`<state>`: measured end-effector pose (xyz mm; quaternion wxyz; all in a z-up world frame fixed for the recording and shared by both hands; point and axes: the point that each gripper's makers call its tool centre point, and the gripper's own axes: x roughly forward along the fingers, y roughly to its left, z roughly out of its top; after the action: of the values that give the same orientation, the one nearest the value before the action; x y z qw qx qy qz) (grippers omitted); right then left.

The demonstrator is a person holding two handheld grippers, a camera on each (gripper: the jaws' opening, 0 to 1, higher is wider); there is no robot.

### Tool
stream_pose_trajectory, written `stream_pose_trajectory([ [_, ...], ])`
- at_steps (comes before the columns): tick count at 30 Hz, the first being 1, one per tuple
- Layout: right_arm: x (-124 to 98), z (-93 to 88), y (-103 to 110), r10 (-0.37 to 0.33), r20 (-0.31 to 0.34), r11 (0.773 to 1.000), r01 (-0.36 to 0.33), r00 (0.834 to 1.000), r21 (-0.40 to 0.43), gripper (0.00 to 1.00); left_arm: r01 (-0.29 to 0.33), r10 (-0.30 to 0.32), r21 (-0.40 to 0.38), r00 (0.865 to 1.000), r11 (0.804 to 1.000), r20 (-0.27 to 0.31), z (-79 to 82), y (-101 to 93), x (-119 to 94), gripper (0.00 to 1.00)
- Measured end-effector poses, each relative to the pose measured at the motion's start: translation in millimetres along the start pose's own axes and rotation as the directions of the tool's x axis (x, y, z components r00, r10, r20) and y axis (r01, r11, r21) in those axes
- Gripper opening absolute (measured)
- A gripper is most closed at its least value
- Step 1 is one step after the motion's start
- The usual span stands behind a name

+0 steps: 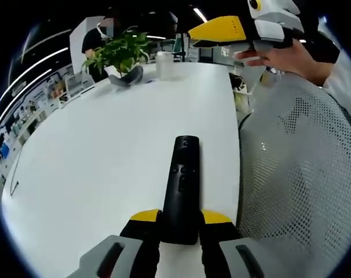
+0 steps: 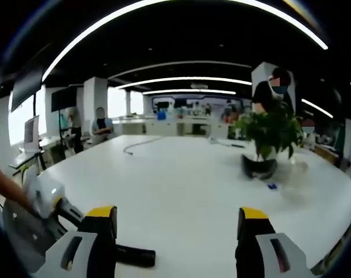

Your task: Press the specified remote control buttons in sequence, fully releasing each button before pressing the next.

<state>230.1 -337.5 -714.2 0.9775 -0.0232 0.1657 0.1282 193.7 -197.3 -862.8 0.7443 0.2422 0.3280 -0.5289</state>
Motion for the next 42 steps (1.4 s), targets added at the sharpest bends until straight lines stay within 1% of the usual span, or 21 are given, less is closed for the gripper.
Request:
stream_pose_trajectory([
  [6, 0.5, -1.5, -0.5, -0.001, -0.008, 1.0, 0.001, 1.0, 0.0, 0.84, -0.01, 0.011, 0.012, 1.0, 1.0, -0.017, 0.9, 10.6, 0.1, 0.25],
  [9, 0.6, -1.7, -0.4, 0.0, -0.011, 1.0, 0.0, 1.0, -0.001, 0.83, -0.004, 0.004, 0.007, 1.0, 1.0, -0.026, 1.6, 14.6, 0.8, 0.25],
  [18, 0.7, -3.0, -0.4, 0.003, -0.017, 1.0, -0.003, 1.0, -0.002, 0.82, -0.015, 0.016, 0.007, 0.999, 1.0, -0.043, 3.4, 32.9, 1.4, 0.26],
  [23, 1.3, -3.5, 1.0, 0.006, -0.021, 1.0, -0.006, 1.0, -0.006, 0.81, -0.04, 0.041, 0.015, 0.998, 0.999, -0.05, 4.8, 44.7, 1.3, 0.25],
  [26, 1.6, -5.0, 2.0, 0.01, -0.029, 1.0, -0.01, 1.0, -0.009, 0.81, -0.045, 0.046, 0.005, 0.997, 0.999, -0.058, 4.0, 51.7, 0.9, 0.25],
  [33, 1.3, -5.3, 2.7, 0.013, -0.029, 1.0, -0.013, 0.999, -0.007, 0.8, -0.051, 0.053, 0.028, 0.996, 0.998, -0.067, 4.7, 62.0, 2.7, 0.25],
  [38, 1.1, -4.7, 2.5, 0.012, -0.028, 1.0, -0.013, 1.0, -0.006, 0.8, -0.042, 0.045, 0.045, 0.996, 0.998, -0.071, 5.3, 67.2, 3.8, 0.25],
  [42, 1.3, -5.1, 1.9, 0.01, -0.029, 1.0, -0.011, 1.0, -0.006, 0.8, -0.049, 0.054, 0.065, 0.995, 0.997, -0.083, 6.4, 72.5, 4.6, 0.25],
])
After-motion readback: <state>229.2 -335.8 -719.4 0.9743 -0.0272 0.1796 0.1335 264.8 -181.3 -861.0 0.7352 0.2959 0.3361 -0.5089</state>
